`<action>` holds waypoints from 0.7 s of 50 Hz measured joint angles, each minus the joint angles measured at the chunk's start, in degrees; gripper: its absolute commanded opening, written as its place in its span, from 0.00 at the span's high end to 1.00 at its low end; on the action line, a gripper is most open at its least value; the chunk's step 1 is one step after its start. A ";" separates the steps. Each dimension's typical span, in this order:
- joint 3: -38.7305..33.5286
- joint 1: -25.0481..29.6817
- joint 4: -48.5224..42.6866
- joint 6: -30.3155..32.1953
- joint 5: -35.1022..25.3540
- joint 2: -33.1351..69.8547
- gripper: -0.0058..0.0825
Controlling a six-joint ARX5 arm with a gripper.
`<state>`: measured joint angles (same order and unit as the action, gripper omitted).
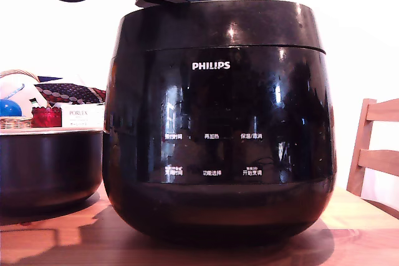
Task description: Open the rice cooker by pressing the large metal button on the top of its lid with medium force
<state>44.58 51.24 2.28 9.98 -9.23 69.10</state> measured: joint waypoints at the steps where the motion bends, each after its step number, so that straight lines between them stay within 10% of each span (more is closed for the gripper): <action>1: 0.07 0.00 -0.28 0.22 0.02 0.00 0.96; 35: -2.86 0.09 9.94 -4.90 1.66 0.81 0.96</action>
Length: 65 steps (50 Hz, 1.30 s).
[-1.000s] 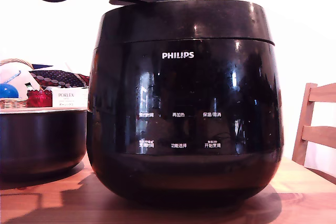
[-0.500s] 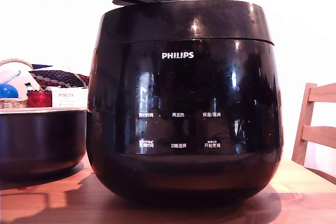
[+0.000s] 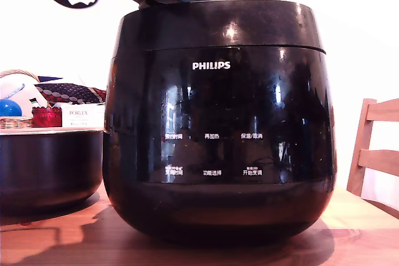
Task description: Open the rice cooker by pressing the large metal button on the top of its lid with medium force
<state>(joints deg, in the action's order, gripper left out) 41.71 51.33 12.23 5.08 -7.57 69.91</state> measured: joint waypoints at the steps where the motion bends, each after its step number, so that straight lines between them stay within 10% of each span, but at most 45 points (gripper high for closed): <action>1: -0.17 -0.02 0.92 -0.31 0.00 0.00 0.96; 28: -0.22 -2.78 6.29 -1.79 8.00 -12.76 0.96; 65: -0.26 -26.40 -11.10 2.62 12.87 -29.27 0.96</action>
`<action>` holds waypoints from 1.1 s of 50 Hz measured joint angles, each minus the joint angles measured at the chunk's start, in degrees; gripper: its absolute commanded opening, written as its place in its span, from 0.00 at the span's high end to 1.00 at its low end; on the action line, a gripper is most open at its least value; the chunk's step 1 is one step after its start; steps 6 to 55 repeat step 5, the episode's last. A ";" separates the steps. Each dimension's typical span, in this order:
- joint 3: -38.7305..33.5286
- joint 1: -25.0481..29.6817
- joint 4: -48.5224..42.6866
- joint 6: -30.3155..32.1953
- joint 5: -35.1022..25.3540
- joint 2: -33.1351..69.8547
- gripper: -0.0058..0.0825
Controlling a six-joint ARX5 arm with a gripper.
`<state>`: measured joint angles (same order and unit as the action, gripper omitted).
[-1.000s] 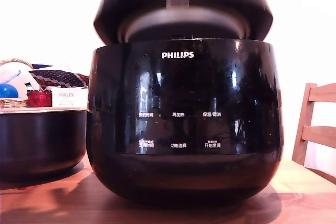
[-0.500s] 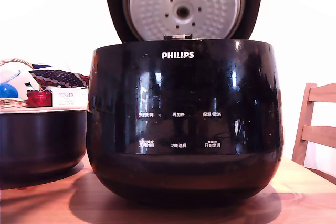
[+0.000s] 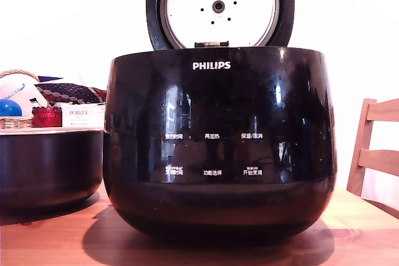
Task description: Open the rice cooker by pressing the large metal button on the top of its lid with medium force
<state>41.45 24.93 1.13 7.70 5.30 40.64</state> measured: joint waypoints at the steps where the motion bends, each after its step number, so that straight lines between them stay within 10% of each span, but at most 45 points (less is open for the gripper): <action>1: 0.00 -0.52 -0.11 0.04 0.00 -0.26 0.96; 55: 0.00 -2.16 -0.39 0.07 0.09 -1.27 0.96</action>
